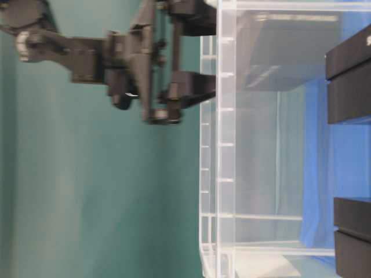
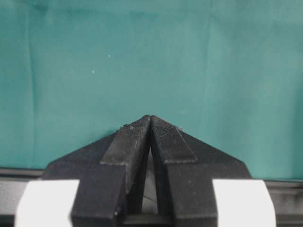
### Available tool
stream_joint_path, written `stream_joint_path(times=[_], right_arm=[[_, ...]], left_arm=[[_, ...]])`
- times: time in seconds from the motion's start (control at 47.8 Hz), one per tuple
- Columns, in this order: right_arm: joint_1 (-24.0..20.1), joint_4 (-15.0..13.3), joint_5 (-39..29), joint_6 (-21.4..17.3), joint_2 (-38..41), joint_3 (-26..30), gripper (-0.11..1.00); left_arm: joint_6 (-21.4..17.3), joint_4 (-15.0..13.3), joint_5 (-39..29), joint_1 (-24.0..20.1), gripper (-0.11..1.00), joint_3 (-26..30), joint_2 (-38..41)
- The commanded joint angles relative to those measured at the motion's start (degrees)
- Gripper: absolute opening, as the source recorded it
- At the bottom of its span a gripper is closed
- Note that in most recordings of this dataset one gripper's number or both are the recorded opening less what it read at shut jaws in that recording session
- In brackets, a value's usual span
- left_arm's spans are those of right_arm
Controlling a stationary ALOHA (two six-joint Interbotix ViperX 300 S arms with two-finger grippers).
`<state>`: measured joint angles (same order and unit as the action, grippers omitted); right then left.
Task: Take the box out of the case with the right arm.
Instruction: 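Lower the right gripper around the right box and close, then lift the right box up out of the case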
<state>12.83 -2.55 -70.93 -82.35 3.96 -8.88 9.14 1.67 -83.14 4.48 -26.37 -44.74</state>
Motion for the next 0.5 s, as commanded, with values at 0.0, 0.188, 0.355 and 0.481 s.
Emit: stream_joint_path(times=[0.0,0.188,0.355,0.481], right_arm=[[-0.18,-0.88,-3.52,0.09,-3.16,4.39,0.64],[-0.44,-2.64,-11.07,0.44,-3.96,10.55,0.64],[-0.97,-3.60,-16.08,0.70,-4.04,15.21,0.64],[-1.49,-4.31,-18.46,0.79,-4.04,17.84,0.64]], left_arm=[[0.00,0.18,0.26,-0.09,0.00,1.58,0.18],[0.00,0.18,0.26,0.00,0.00,1.58,0.18],[0.00,0.09,0.26,0.00,0.00,1.67,0.18],[0.00,0.18,0.26,0.00,0.00,1.58,0.18]])
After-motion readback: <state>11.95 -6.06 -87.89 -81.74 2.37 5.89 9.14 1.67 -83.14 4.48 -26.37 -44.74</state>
